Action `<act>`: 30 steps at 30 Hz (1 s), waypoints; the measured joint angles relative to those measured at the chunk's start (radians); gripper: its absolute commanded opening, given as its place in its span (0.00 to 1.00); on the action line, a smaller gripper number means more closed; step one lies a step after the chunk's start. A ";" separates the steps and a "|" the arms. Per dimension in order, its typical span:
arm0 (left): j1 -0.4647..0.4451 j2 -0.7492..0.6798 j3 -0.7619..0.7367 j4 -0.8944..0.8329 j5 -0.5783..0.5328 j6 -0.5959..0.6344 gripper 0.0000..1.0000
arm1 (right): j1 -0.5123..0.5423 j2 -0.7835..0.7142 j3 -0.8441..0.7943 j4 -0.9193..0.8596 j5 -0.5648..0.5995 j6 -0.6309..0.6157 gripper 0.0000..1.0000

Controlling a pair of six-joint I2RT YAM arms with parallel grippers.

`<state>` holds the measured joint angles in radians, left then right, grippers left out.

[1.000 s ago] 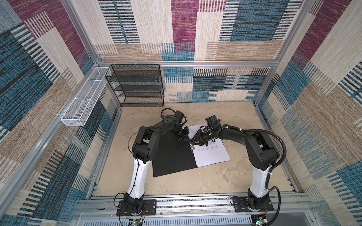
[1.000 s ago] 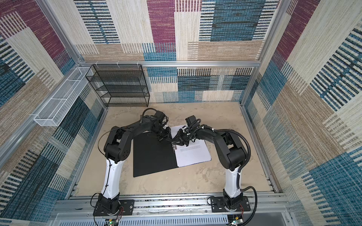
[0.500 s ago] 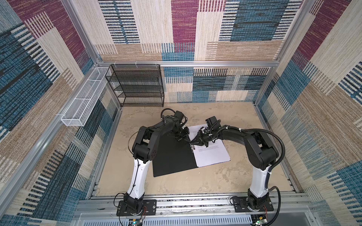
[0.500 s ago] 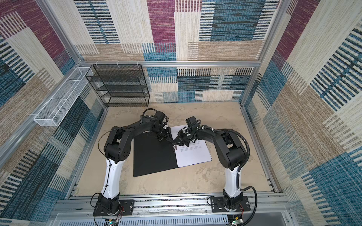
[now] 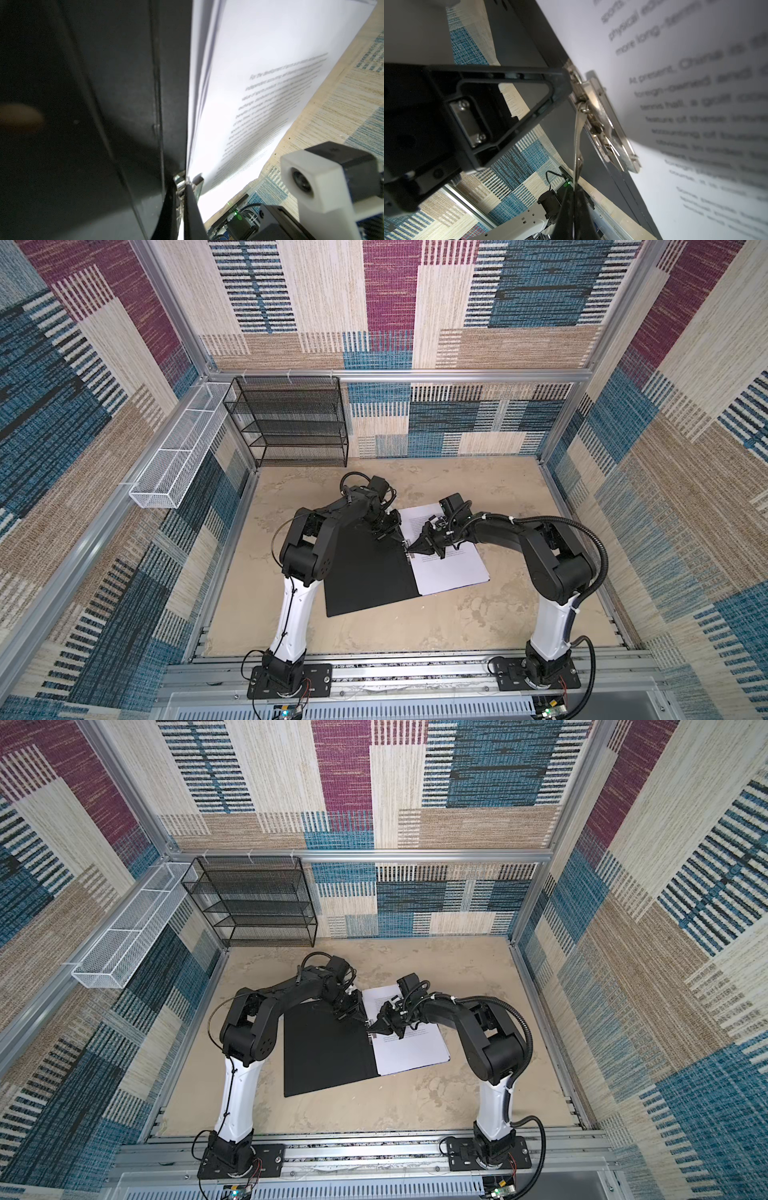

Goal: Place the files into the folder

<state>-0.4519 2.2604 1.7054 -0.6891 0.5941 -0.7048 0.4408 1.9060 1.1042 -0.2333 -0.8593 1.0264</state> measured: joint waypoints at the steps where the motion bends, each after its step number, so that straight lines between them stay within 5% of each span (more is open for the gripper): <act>1: 0.001 0.000 0.000 0.000 0.001 0.000 0.05 | 0.000 -0.005 -0.012 0.010 0.002 -0.002 0.00; 30: 0.015 0.006 -0.011 0.011 0.043 0.000 0.04 | 0.023 -0.022 -0.136 0.124 0.121 -0.153 0.00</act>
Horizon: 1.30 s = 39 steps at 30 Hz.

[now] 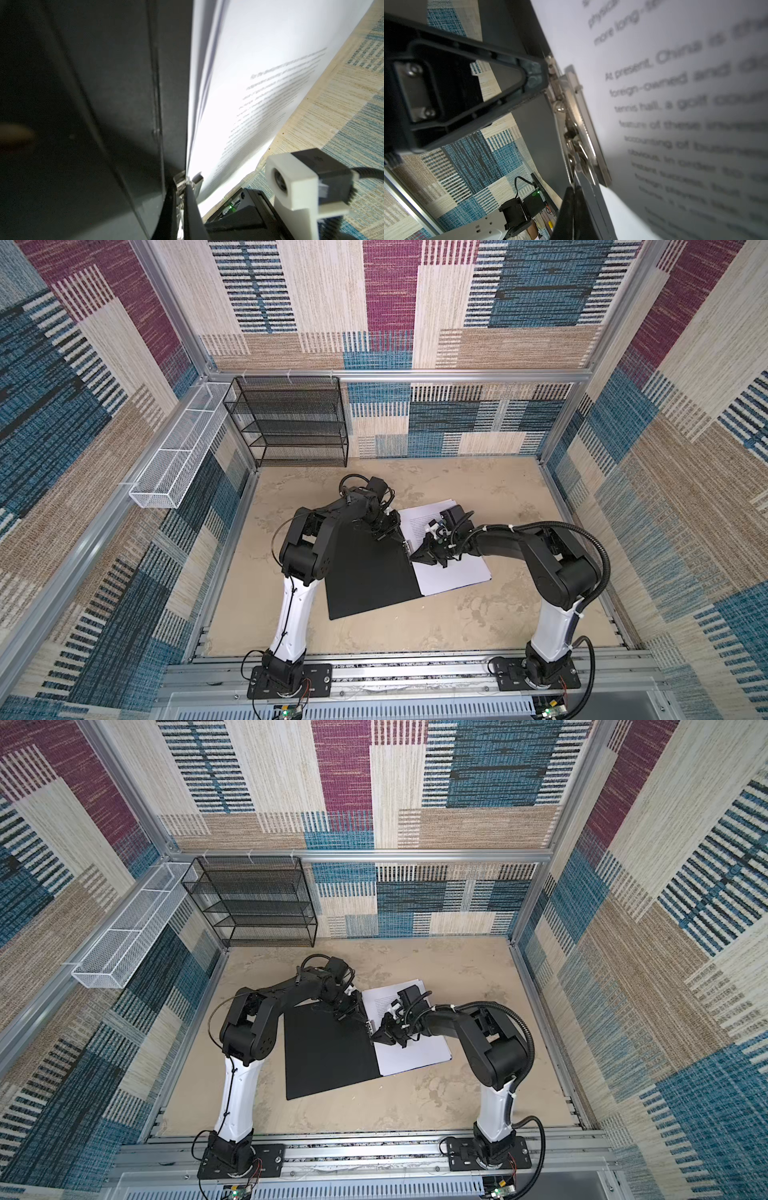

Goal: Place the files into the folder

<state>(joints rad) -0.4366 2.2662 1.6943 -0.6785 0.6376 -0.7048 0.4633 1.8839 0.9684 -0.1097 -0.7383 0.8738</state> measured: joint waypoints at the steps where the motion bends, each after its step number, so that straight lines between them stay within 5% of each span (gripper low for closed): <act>1: 0.000 0.000 0.000 0.000 0.000 0.000 0.04 | 0.001 0.002 0.000 0.000 0.003 -0.003 0.00; 39: 0.009 -0.009 -0.051 0.086 0.016 -0.021 0.04 | 0.014 0.084 0.085 -0.007 -0.047 -0.040 0.05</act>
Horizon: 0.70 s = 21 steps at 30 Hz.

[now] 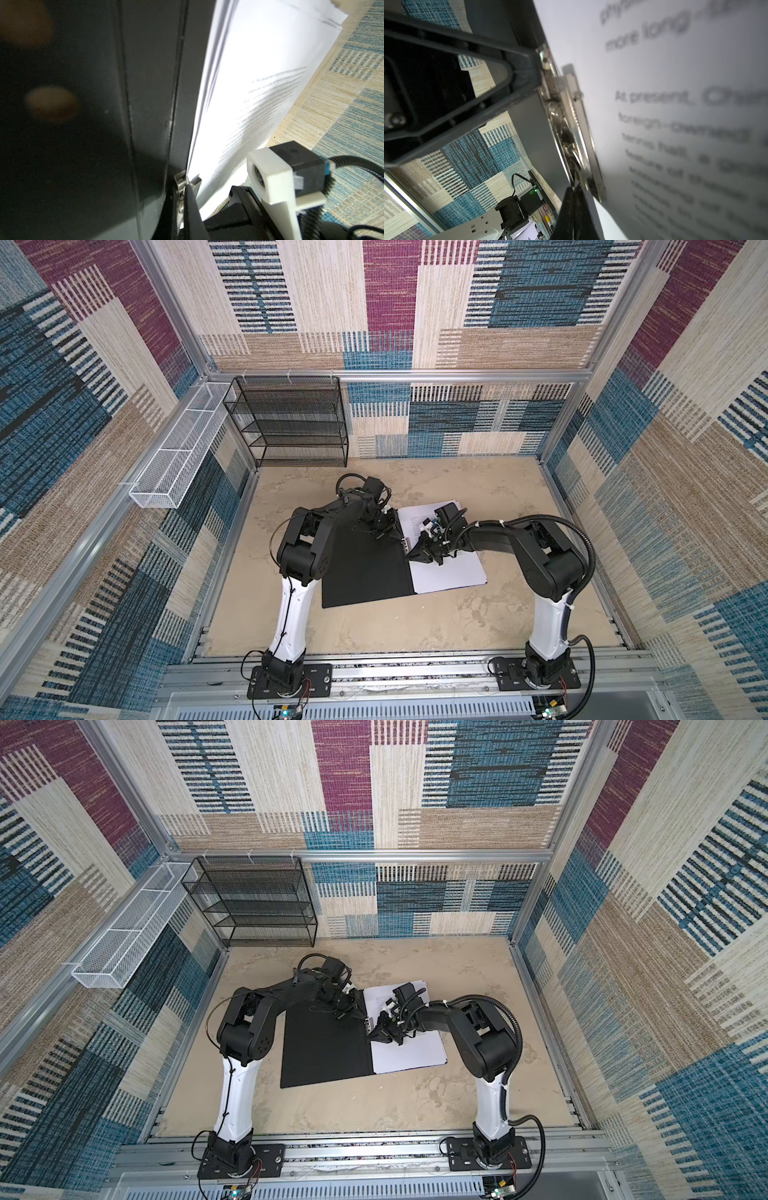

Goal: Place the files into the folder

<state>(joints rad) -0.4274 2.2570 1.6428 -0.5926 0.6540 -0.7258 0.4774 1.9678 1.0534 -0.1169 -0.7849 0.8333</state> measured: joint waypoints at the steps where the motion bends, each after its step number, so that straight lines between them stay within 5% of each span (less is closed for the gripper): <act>1: 0.000 0.000 0.000 0.000 0.000 -0.001 0.04 | 0.000 0.003 0.000 0.002 -0.005 0.000 0.07; 21: 0.000 0.010 0.012 0.009 0.029 -0.008 0.05 | 0.003 -0.046 0.023 -0.026 0.095 -0.023 0.41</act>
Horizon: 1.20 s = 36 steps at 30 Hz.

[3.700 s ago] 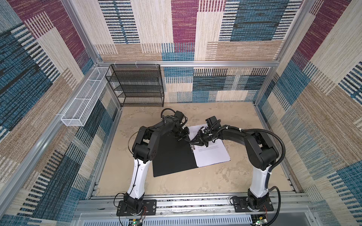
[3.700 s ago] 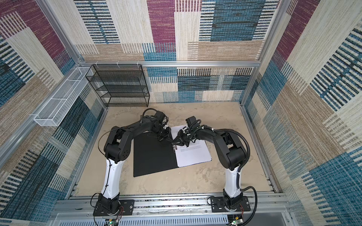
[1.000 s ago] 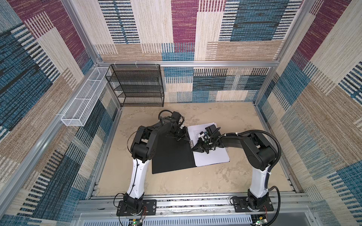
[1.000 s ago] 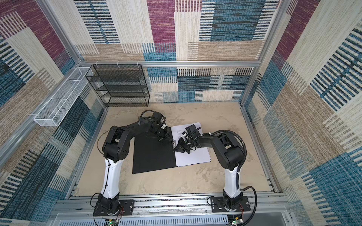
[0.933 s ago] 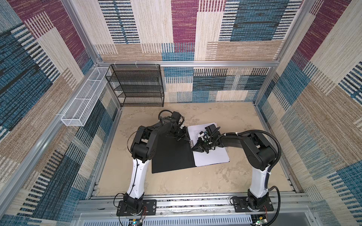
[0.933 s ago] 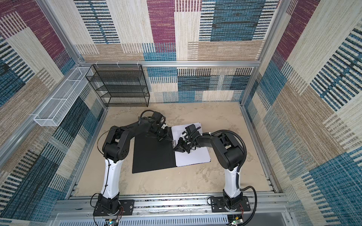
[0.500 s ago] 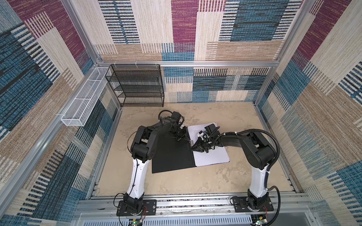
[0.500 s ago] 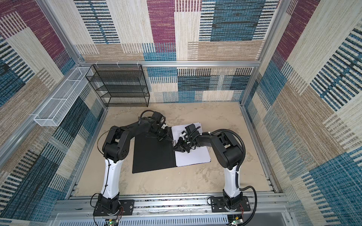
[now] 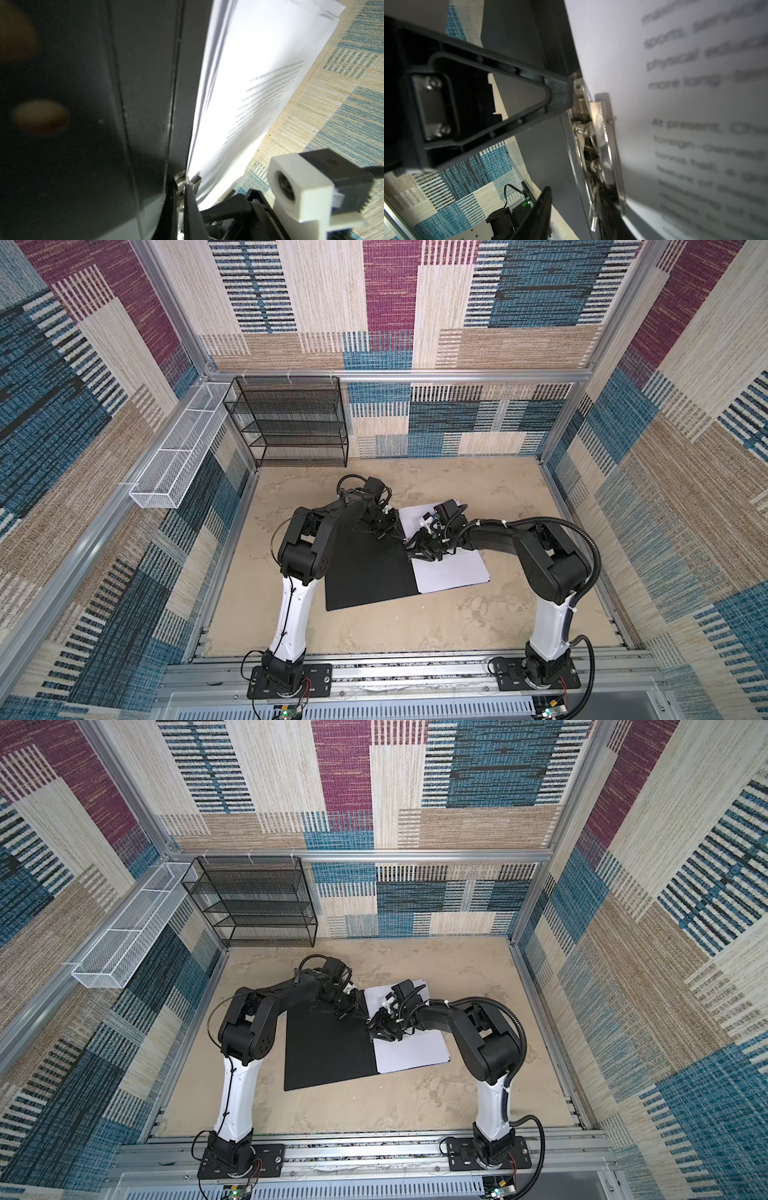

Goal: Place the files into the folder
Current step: 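Release the clip and lift both grippers away from the folder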

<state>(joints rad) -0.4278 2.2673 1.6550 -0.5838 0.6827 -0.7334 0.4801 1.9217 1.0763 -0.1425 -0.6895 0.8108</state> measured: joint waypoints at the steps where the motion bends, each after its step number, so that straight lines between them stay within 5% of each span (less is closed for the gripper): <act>1: 0.000 0.001 0.000 0.000 0.001 0.000 0.05 | 0.000 -0.006 0.006 -0.014 0.015 0.000 0.41; 11: 0.000 0.005 0.013 -0.013 0.002 0.001 0.10 | 0.000 -0.037 0.028 -0.090 0.109 -0.027 0.43; 21: -0.010 0.019 0.172 -0.105 0.000 0.023 0.52 | -0.023 -0.198 0.076 -0.114 0.200 -0.167 0.80; 28: -0.006 -0.168 0.176 -0.087 0.000 0.045 0.68 | -0.169 -0.339 -0.022 -0.096 0.248 -0.245 1.00; 32: 0.001 -0.269 0.103 -0.087 -0.010 0.071 0.79 | -0.223 -0.394 -0.032 -0.095 0.274 -0.298 1.00; 36: 0.017 -0.427 -0.042 -0.117 -0.140 0.134 0.94 | -0.296 -0.439 -0.077 -0.113 0.351 -0.345 1.00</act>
<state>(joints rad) -0.4107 1.8400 1.6135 -0.7006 0.5426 -0.5991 0.1837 1.4830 0.9993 -0.2554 -0.3389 0.4656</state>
